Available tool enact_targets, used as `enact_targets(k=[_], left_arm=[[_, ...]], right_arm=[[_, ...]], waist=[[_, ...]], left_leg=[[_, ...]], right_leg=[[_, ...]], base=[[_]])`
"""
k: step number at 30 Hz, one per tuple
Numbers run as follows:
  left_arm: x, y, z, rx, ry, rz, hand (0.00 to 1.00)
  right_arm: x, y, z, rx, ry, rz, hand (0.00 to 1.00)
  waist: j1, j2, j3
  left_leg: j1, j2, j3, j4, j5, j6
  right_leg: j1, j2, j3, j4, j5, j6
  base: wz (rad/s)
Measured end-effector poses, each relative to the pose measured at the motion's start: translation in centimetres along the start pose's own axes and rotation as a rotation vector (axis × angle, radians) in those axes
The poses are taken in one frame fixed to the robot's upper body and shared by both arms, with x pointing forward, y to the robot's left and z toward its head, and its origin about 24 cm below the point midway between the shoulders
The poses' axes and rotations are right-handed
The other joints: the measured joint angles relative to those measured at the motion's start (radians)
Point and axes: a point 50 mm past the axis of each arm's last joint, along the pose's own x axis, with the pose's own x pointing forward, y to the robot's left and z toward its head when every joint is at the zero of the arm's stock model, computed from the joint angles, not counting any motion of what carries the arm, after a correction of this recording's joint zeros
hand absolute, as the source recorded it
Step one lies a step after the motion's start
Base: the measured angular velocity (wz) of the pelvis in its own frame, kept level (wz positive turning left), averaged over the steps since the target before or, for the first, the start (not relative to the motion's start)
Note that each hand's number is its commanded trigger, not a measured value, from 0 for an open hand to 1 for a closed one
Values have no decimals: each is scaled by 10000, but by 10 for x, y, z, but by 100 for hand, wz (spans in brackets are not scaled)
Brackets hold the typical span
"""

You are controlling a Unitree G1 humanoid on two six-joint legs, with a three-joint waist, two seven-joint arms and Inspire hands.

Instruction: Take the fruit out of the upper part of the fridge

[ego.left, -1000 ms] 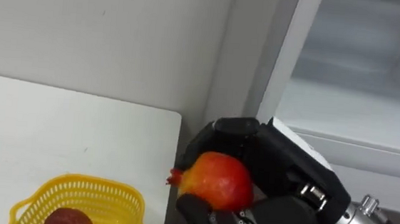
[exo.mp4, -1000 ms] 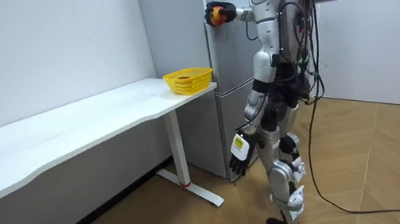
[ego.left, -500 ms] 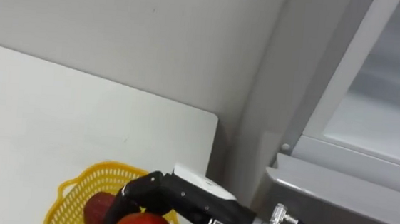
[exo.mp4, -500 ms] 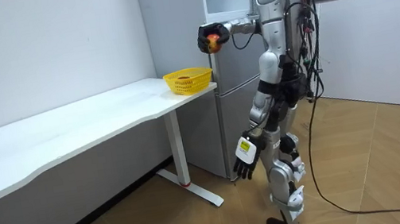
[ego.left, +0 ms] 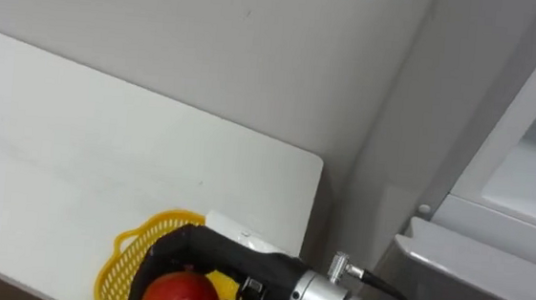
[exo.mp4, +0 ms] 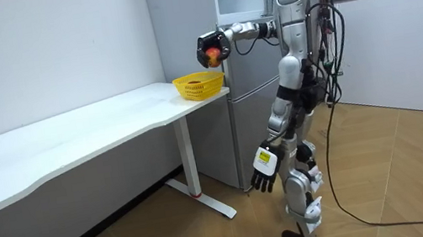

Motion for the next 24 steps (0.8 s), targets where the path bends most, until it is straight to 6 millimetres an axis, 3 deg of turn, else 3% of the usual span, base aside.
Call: enact_targets(k=[8, 12, 13, 24], left_arm=[[1, -2, -3, 34, 413, -32, 0], [1, -4, -2, 25, 378, -50, 0], [1, -4, -3, 27, 395, -52, 0], [1, -2, 2, 166, 107, -42, 0]], right_arm=[[1, -8, -26, -410, 1206, -1572, 100], [-4, -13, -40, -975, 1902, -2143, 100], [-5, -15, -42, -1143, 1970, -2371, 100], [-8, -34, -55, -1507, 1867, -4348, 100]], waist=[[-8, 67, 96], [-8, 15, 64], [-8, 62, 96], [-7, -40, 114]], left_leg=[[-64, -2, -94, -2, 1, 2], [-345, -33, -98, 46, 27, 16], [-350, -32, -112, 49, 34, 11], [-665, -160, -451, 397, 36, 14]], right_leg=[[-12, -22, -94, 8, 0, 1], [-233, -65, -134, 3, 0, 1], [-232, -70, -169, 4, 0, 1], [-231, -239, -510, -1, 3, 10]], base=[[3], [2], [4], [10]])
